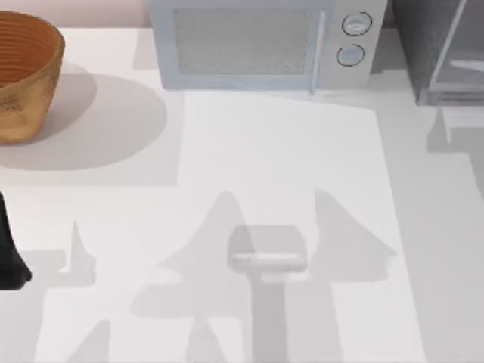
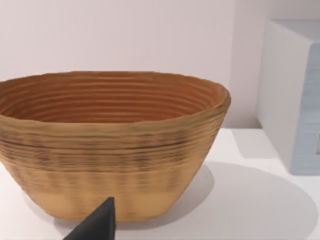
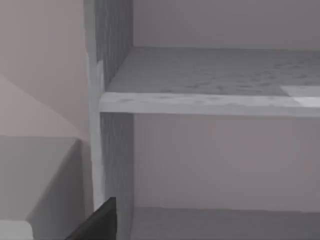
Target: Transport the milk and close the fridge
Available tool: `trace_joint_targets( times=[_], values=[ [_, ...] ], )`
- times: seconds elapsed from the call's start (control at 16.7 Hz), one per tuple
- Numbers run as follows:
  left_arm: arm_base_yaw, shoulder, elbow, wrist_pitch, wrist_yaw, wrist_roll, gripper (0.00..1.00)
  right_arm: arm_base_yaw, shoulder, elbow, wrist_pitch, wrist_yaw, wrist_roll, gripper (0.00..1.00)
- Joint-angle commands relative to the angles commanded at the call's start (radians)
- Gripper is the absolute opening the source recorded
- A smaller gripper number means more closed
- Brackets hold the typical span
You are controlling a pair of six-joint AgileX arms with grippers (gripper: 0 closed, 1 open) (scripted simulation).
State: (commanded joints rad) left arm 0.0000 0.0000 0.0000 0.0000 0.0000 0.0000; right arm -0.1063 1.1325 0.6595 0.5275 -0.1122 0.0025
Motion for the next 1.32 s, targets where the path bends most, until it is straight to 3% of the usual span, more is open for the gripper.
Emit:
trace_joint_targets(
  times=[0.36,0.6,0.84,1.32],
  values=[
    [0.000,0.000,0.000,0.000,0.000,0.000,1.00,0.055,-0.684,-0.362,-0.289,0.064,-0.003,1.00],
    [0.000,0.000,0.000,0.000,0.000,0.000,1.00,0.087,-0.988,-0.551,-0.441,0.095,-0.003,1.00],
    [0.000,0.000,0.000,0.000,0.000,0.000,1.00,0.105,-1.125,-0.653,-0.522,0.111,-0.003,1.00],
    [0.000,0.000,0.000,0.000,0.000,0.000,1.00,0.106,-1.153,-0.637,-0.560,0.109,-0.001,1.00]
  ],
)
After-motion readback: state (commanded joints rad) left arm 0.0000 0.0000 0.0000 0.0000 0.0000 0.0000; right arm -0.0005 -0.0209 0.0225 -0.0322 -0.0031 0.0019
